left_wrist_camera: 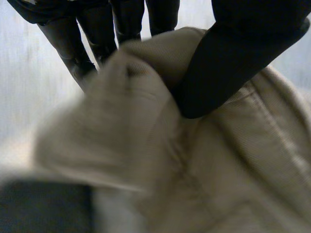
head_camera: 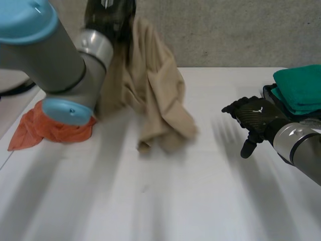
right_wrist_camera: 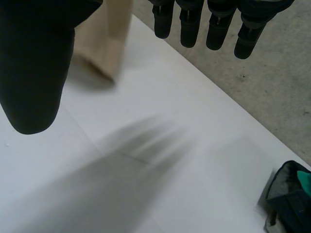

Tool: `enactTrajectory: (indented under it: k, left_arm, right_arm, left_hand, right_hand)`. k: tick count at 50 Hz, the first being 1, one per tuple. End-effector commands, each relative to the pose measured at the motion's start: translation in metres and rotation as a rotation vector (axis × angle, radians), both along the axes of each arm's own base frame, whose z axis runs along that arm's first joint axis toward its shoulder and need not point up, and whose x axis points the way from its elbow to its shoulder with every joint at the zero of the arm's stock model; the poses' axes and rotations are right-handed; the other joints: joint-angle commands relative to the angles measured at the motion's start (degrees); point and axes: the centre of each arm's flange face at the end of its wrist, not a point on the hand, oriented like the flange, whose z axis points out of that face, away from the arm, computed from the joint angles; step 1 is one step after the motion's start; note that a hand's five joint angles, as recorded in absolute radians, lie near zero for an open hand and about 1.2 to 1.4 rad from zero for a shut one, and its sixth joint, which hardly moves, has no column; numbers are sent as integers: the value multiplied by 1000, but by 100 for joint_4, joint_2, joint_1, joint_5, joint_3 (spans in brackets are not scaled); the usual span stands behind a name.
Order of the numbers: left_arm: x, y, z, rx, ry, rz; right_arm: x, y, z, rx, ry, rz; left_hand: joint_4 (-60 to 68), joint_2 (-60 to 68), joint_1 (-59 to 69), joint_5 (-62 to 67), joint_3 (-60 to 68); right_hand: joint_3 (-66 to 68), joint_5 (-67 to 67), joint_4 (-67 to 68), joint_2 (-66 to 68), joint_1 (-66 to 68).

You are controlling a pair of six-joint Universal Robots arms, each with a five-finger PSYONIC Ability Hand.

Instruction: Fold the laundry.

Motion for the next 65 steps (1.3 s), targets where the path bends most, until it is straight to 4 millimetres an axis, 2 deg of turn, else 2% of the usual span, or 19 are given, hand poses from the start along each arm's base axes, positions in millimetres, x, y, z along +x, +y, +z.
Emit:
enactTrajectory:
  k: [1, 4, 6, 9, 13, 16, 19, 24, 27, 32, 36, 39, 46, 47, 50, 51, 55, 59, 65]
  left_arm:
    - [-45, 46, -4, -27, -69, -299]
    - [-57, 55, -30, 49, -128, -375]
    - [-67, 64, -62, 140, -192, -450]
    - [-75, 79, -104, 284, -289, -522]
    - [-72, 95, -137, 449, -386, -539]
    - [-65, 103, -146, 535, -428, -520]
    - [-61, 110, -142, 555, -435, -516]
    - [-53, 127, -118, 519, -406, -562]
    - [-48, 127, -105, 477, -371, -558]
    - [-31, 107, -73, 379, -236, -470]
    - [-12, 86, -59, 372, -155, -384]
    - [0, 71, -55, 366, -128, -329]
    - [41, 8, -63, 371, -134, -110]
    - [50, -5, -73, 393, -171, -59]
    - [61, -20, -92, 441, -247, -6]
    - [67, -28, -106, 483, -299, 22]
    - [76, -41, -145, 572, -414, 56]
    - [77, -50, -182, 621, -486, 68]
    - [70, -50, -210, 658, -521, 46]
  right_arm:
    - [-6, -6, 1, -1, -14, -29]
    - [-10, -10, 2, -5, -15, -43]
    - [-14, -15, 5, -14, -18, -59]
    - [-19, -21, 8, -27, -17, -78]
    - [-24, -28, 11, -41, -16, -95]
    - [-28, -32, 12, -49, -17, -109]
    - [-33, -39, 14, -58, -15, -133]
    - [-42, -46, 20, -86, 7, -196]
    - [-42, -45, 21, -96, 19, -204]
    - [-28, -34, 30, -134, 48, -161]
    - [-11, -16, 43, -175, 57, -99]
    - [0, -2, 52, -194, 56, -62]
    - [39, 53, 72, -169, -7, 44]
    - [44, 58, 72, -162, -16, 58]
    - [66, 74, 63, -115, -35, 122]
    - [76, 79, 57, -100, -36, 147]
    - [105, 80, 36, -109, -20, 215]
    - [132, 77, 7, -141, 40, 273]
    - [151, 73, -30, -184, 177, 309]
  left_hand:
    - [1175, 1173, 1409, 1357, 1220]
    - [1175, 1173, 1409, 1357, 1220]
    - [1126, 1125, 1361, 1308, 1172]
    - [-1167, -1169, -932, -985, -1121]
    - [-2908, -2910, -2674, -2726, -2863]
    - [-3413, -3415, -3178, -3231, -3367]
    - [-4086, -4088, -3852, -3904, -4041]
    - [-4710, -4712, -4476, -4528, -4665]
    - [-4829, -4830, -4594, -4647, -4783]
    - [-4829, -4831, -4594, -4647, -4783]
    - [-4862, -4864, -4628, -4680, -4817]
    - [-4862, -4864, -4628, -4680, -4817]
    - [-4846, -4847, -4611, -4664, -4800]
    - [-4829, -4831, -4595, -4647, -4784]
    - [-4846, -4847, -4611, -4664, -4800]
    - [-4829, -4831, -4595, -4647, -4784]
    - [-4812, -4814, -4578, -4630, -4767]
    - [-4862, -4864, -4628, -4680, -4817]
    - [-5148, -5150, -4914, -4966, -5103]
  right_hand:
    - [-179, -265, -217, -176, -236]
    - [-179, -265, -217, -176, -236]
    - [-179, -265, -217, -176, -236]
    - [-179, -265, -217, -176, -236]
    - [-179, -265, -217, -176, -236]
    - [-179, -265, -217, -176, -236]
    - [-179, -265, -217, -176, -236]
    - [-179, -265, -217, -176, -236]
    - [-179, -265, -217, -176, -236]
    - [-179, -265, -217, -176, -236]
    - [-179, -265, -217, -176, -236]
    - [-179, -265, -217, -176, -236]
    - [-179, -265, -217, -176, -236]
    - [-179, -265, -217, -176, -236]
    - [-179, -265, -217, -176, -236]
    - [-179, -265, -217, -176, -236]
    - [-179, -265, -217, -176, -236]
    - [-130, -215, -167, -126, -187]
    - [358, 272, 320, 361, 301]
